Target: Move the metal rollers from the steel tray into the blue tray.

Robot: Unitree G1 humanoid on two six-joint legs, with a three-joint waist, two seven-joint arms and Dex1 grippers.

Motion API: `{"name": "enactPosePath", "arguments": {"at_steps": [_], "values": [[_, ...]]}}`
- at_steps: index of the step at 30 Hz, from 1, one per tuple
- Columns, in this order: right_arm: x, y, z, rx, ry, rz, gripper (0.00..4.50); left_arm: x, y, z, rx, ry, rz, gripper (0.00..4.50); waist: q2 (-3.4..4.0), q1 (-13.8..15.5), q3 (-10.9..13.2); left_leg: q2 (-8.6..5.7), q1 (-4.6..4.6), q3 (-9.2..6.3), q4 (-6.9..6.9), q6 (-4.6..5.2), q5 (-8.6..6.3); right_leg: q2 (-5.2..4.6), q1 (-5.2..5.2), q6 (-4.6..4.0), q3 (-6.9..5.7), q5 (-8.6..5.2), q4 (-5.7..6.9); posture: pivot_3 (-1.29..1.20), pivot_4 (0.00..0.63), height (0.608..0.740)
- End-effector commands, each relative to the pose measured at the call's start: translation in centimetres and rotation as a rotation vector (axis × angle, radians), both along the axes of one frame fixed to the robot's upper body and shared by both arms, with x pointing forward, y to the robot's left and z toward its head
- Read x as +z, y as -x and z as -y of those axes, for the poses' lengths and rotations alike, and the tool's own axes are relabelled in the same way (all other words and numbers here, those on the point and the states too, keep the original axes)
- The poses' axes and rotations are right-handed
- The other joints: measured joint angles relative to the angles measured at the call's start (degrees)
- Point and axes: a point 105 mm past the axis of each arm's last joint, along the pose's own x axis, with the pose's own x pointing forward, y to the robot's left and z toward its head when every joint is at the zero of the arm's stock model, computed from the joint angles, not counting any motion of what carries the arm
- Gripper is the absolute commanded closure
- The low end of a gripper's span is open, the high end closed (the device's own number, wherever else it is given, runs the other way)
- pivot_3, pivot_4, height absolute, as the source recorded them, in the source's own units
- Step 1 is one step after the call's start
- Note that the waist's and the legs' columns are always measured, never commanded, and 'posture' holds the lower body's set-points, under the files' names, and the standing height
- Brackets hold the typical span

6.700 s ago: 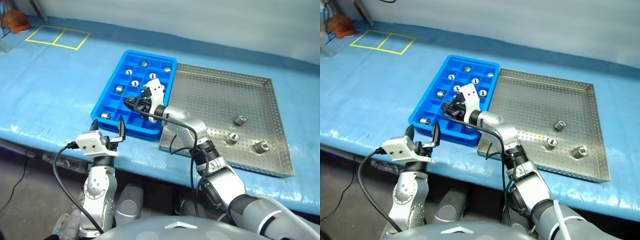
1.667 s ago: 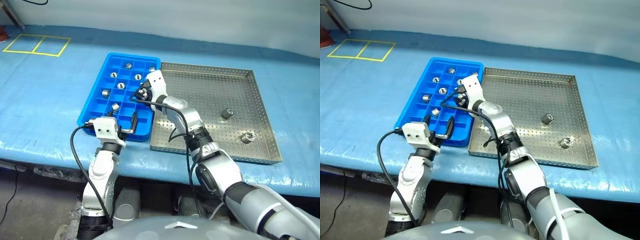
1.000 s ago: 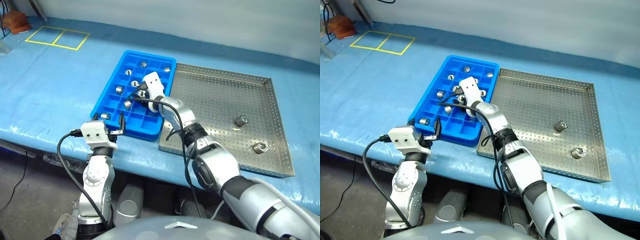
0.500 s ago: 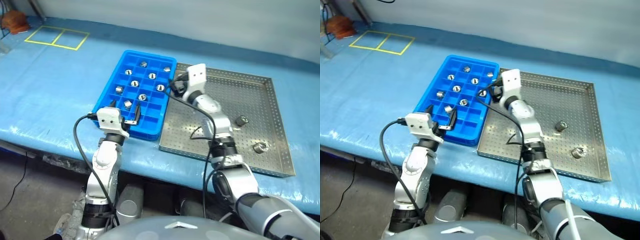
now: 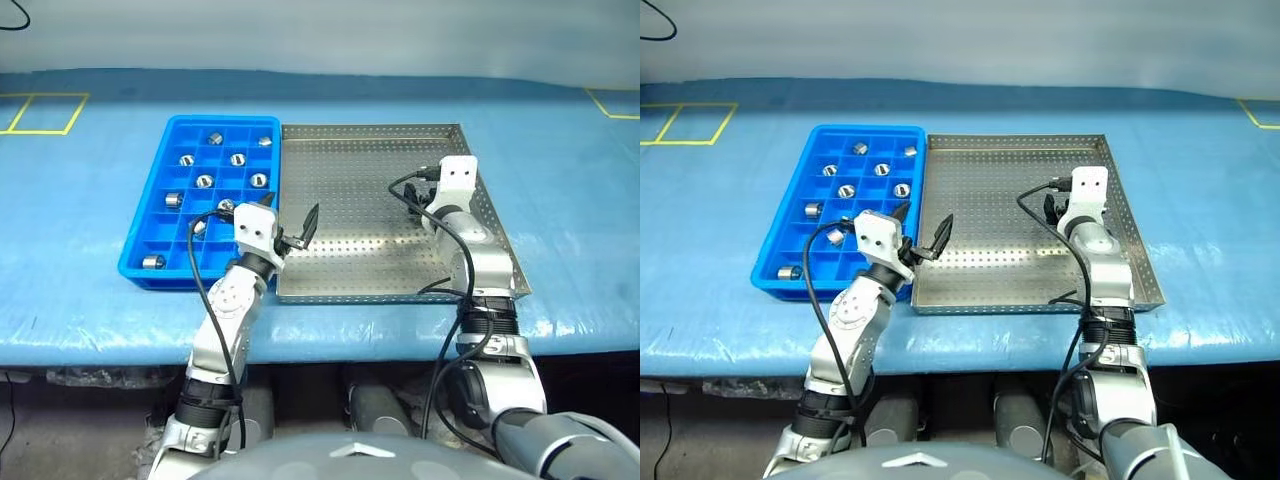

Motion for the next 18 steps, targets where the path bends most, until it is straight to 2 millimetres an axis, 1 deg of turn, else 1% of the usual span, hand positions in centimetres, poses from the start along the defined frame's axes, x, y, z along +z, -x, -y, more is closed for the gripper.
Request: {"name": "enactPosePath", "arguments": {"at_steps": [1, 3, 4, 5, 9, 11, 14, 15, 18], "values": [[-1.6, 0.6, -1.0, 0.056, -0.092, -0.089, 0.88, 0.8, 0.0, -0.2, 0.002, 0.011, 0.035, 0.00, 0.00, -0.1, 0.0, 0.00, 0.00, 0.00, 0.01, 0.00, 0.00, 0.00, 0.01, 0.02, 0.01, 0.00, 0.00, 0.06, 0.150, 0.740], [-2.2, 0.8, -1.1, 0.066, -0.084, -0.116, 0.88, 0.8, 0.0, -0.3, 0.009, 0.011, 0.036, 0.00, 0.00, -0.1, 0.0, 0.00, 0.00, 0.00, 0.02, 0.01, 0.00, 0.00, 0.01, 0.04, 0.01, 0.00, 0.00, 0.07, 0.150, 0.740], [-2.4, 0.9, -1.1, 0.067, -0.084, -0.122, 1.26, 0.9, 0.0, -0.4, 0.013, 0.013, 0.037, 0.00, 0.00, -0.1, 0.0, -0.01, -0.01, 0.00, 0.03, 0.01, 0.00, -0.01, 0.01, 0.05, 0.01, 0.00, 0.00, 0.07, 0.150, 0.740], [-2.6, 0.9, -1.1, 0.069, -0.084, -0.125, 1.42, 0.9, 0.0, -0.5, 0.017, 0.016, 0.038, 0.00, -0.01, -0.1, 0.0, -0.02, 0.01, 0.01, 0.04, 0.01, 0.00, -0.01, 0.04, 0.12, 0.02, -0.02, -0.01, 0.08, 0.150, 0.740], [-2.3, 0.7, -1.3, 0.082, -0.080, -0.110, 2.69, 0.9, 0.1, -0.8, 0.029, 0.016, 0.038, 0.00, -0.01, 0.0, 0.0, -0.02, 0.03, 0.00, 0.07, 0.01, 0.00, 0.00, 0.06, 0.24, 0.03, -0.05, -0.01, 0.09, 0.150, 0.740], [-1.1, 0.3, -1.7, 0.103, -0.043, -0.045, 2.72, 1.0, 0.2, -1.0, 0.039, 0.017, 0.040, 0.00, -0.01, 0.0, 0.0, -0.01, 0.03, 0.01, 0.08, 0.01, 0.01, 0.00, 0.07, 0.26, 0.03, -0.05, -0.01, 0.11, 0.150, 0.740], [1.9, -0.4, -3.9, 0.193, -0.004, 0.112, 2.72, 1.1, 0.4, -1.6, 0.067, 0.023, 0.049, 0.00, 0.01, 0.0, 0.0, -0.01, 0.02, 0.02, 0.08, 0.02, 0.01, 0.01, 0.03, 0.29, 0.05, -0.03, -0.01, 0.16, 0.150, 0.740], [3.0, -0.5, -5.4, 0.250, -0.028, 0.164, 2.72, 1.3, 0.7, -1.9, 0.079, 0.031, 0.057, 0.00, 0.01, 0.1, 0.0, -0.01, 0.02, 0.01, 0.07, 0.02, 0.01, 0.02, 0.03, 0.29, 0.05, -0.03, 0.00, 0.17, 0.150, 0.740], [5.3, -0.5, -9.5, 0.417, -0.059, 0.260, 2.72, 1.8, 1.5, -2.6, 0.110, 0.055, 0.080, 0.00, 0.01, 0.5, 0.0, 0.03, 0.02, -0.01, 0.02, 0.02, 0.01, 0.05, 0.00, 0.23, 0.04, -0.01, 0.01, 0.24, 0.150, 0.740]]}}
